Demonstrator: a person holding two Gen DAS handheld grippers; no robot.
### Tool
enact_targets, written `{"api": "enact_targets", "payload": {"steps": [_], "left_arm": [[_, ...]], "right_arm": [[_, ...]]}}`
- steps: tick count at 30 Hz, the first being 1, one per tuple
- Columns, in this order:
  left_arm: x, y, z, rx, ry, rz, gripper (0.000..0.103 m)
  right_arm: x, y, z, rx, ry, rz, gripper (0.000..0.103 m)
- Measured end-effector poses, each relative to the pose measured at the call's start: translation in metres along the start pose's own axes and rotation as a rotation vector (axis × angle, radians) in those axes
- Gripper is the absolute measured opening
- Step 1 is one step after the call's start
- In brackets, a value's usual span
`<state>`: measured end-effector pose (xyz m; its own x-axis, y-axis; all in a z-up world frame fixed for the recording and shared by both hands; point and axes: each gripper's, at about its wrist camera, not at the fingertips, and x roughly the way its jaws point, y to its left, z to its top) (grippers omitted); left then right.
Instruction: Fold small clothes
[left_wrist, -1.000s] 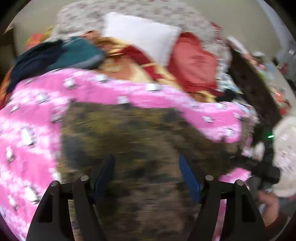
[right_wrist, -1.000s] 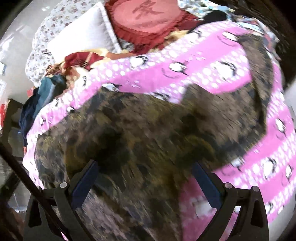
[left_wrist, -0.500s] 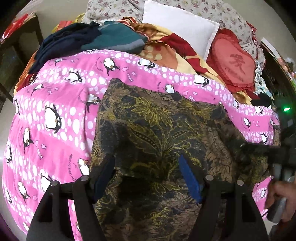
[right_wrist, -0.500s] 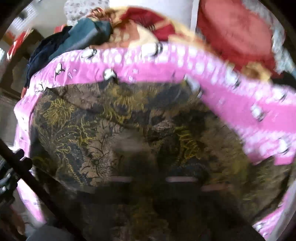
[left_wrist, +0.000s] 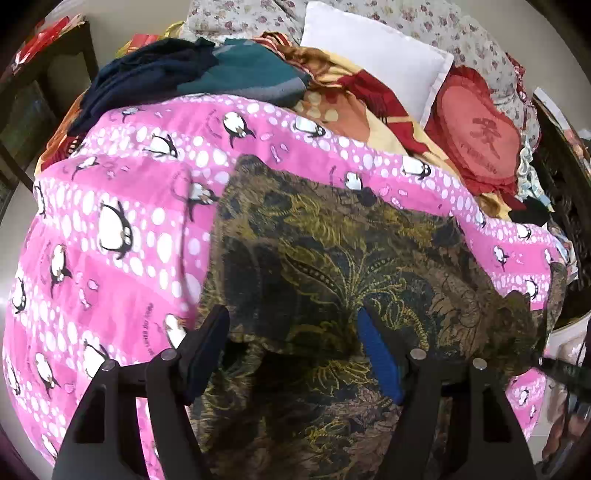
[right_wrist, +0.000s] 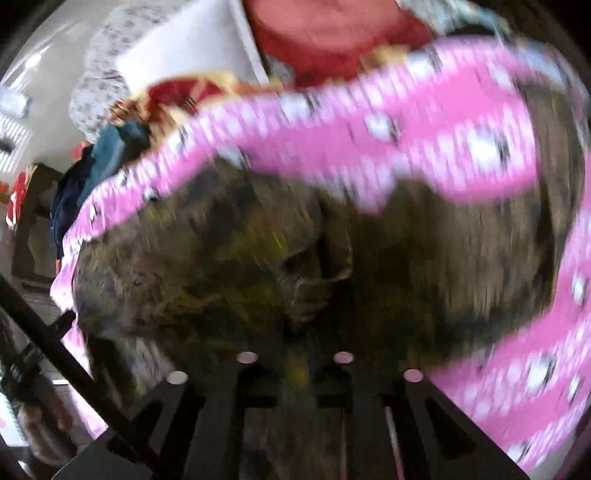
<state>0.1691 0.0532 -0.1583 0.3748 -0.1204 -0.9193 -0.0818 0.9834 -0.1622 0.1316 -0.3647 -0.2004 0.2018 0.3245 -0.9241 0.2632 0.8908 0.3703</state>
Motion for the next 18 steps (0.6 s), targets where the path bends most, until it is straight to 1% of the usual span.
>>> {"api": "enact_targets", "payload": {"steps": [1, 3, 4, 6, 8, 9, 10, 11, 13, 14, 15, 16, 17, 18], "left_arm": [[-0.004, 0.003, 0.002, 0.006, -0.009, 0.001, 0.071], [-0.008, 0.006, 0.005, 0.019, -0.017, 0.007, 0.071], [-0.01, 0.008, 0.007, 0.026, -0.017, 0.007, 0.071], [-0.01, 0.009, 0.009, 0.025, -0.015, 0.002, 0.071], [-0.008, 0.008, 0.01, 0.021, -0.008, -0.002, 0.071], [-0.006, 0.006, 0.009, 0.021, -0.006, -0.004, 0.071], [-0.005, 0.002, 0.009, 0.022, -0.005, -0.01, 0.071], [-0.004, 0.0, 0.007, 0.023, -0.003, -0.012, 0.071], [0.0, -0.007, 0.005, 0.028, 0.008, -0.015, 0.071], [0.001, -0.01, 0.004, 0.033, 0.014, -0.019, 0.071], [0.002, -0.013, 0.003, 0.04, 0.019, -0.021, 0.071], [0.002, -0.014, 0.002, 0.045, 0.018, -0.02, 0.071], [0.001, -0.015, 0.002, 0.053, 0.014, -0.019, 0.071], [0.001, -0.016, 0.003, 0.058, 0.009, -0.015, 0.071]], "right_arm": [[-0.008, -0.004, -0.005, 0.009, -0.013, 0.008, 0.026], [-0.025, -0.01, -0.007, 0.025, -0.059, 0.001, 0.052], [-0.033, -0.012, -0.004, 0.029, -0.088, 0.005, 0.057], [-0.041, -0.008, 0.01, 0.003, -0.126, 0.008, 0.061], [-0.034, -0.001, 0.03, -0.037, -0.131, -0.016, 0.067], [-0.023, 0.002, 0.043, -0.051, -0.126, -0.031, 0.069], [-0.013, 0.003, 0.054, -0.053, -0.11, -0.033, 0.069], [0.007, 0.004, 0.067, -0.045, -0.063, -0.022, 0.069], [0.038, 0.0, 0.078, -0.023, 0.039, -0.011, 0.069], [0.053, 0.0, 0.081, -0.008, 0.082, 0.008, 0.065], [0.062, -0.002, 0.08, 0.014, 0.108, 0.05, 0.043], [0.064, -0.002, 0.079, 0.031, 0.108, 0.105, 0.022], [0.056, 0.003, 0.077, 0.02, 0.074, 0.149, 0.007], [0.045, 0.007, 0.076, -0.01, 0.028, 0.153, 0.007]]}}
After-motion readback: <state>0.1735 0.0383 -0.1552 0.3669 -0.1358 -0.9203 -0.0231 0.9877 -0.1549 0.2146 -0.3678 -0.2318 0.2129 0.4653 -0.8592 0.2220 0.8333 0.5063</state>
